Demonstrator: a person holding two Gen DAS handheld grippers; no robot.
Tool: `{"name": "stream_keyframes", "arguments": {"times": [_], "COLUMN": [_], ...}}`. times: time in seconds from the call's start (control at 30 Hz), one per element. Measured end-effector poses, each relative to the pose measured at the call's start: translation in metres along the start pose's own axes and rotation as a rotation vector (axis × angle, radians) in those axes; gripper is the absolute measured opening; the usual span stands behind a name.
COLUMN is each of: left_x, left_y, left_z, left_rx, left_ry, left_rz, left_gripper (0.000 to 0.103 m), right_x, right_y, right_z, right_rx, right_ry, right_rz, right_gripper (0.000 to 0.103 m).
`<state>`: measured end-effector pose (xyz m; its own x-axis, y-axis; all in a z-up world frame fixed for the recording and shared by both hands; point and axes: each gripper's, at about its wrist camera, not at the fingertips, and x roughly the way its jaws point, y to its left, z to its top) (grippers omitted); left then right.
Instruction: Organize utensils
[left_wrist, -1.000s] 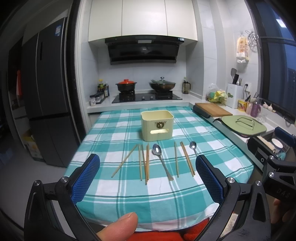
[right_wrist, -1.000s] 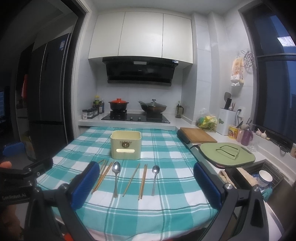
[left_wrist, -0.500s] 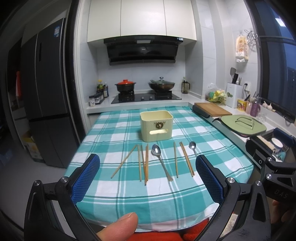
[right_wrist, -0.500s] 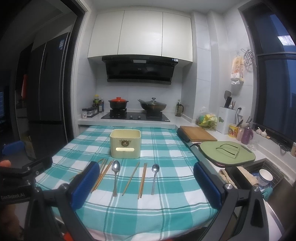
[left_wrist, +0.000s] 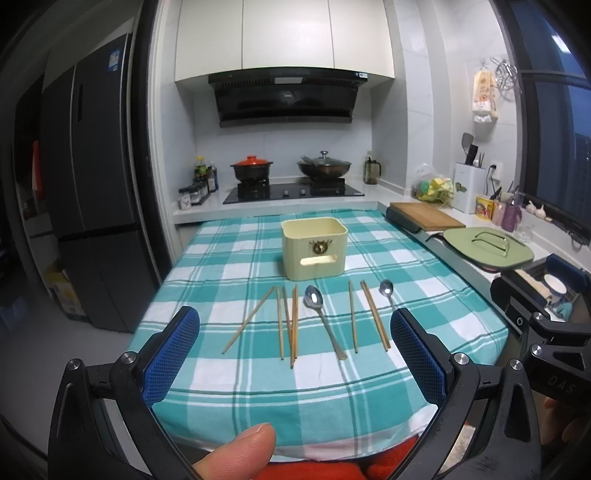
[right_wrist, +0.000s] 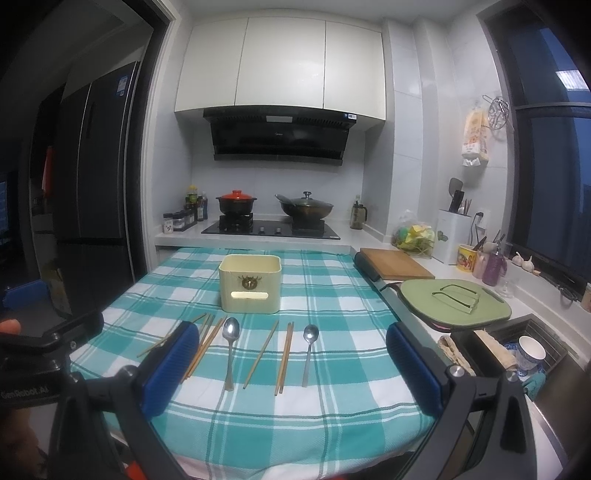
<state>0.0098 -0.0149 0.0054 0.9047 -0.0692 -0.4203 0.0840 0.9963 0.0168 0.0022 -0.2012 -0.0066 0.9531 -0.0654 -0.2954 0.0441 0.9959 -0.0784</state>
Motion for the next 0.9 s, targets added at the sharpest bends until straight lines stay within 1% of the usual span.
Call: {"name": "stream_keyframes", "arguments": {"times": [0.5, 0.67, 0.83, 0.9], "left_x": [0.011, 0.022, 0.032, 0.036], "left_y": [0.006, 0.011, 0.017, 0.02], "left_z": [0.0, -0.001, -0.004, -0.005], "left_rx": [-0.005, -0.03, -0.031, -0.04], "left_ry": [0.01, 0.047, 0.066, 0.079], "left_rz": [0.023, 0.045, 0.077, 0.077], "left_gripper": [0.103, 0.103, 0.103, 0.103], "right_x": [0.012, 0.017, 0.024, 0.029], "right_y": [0.003, 0.005, 0.002, 0.001], "right_z": [-0.001, -0.001, -0.001, -0.001], "right_rx": [-0.018, -0.033, -0.024, -0.019], "right_ry": [0.019, 0.02, 0.022, 0.032], "right_rz": [-0.006, -0.007, -0.022, -0.026], "right_gripper": [0.103, 0.103, 0.103, 0.103]}}
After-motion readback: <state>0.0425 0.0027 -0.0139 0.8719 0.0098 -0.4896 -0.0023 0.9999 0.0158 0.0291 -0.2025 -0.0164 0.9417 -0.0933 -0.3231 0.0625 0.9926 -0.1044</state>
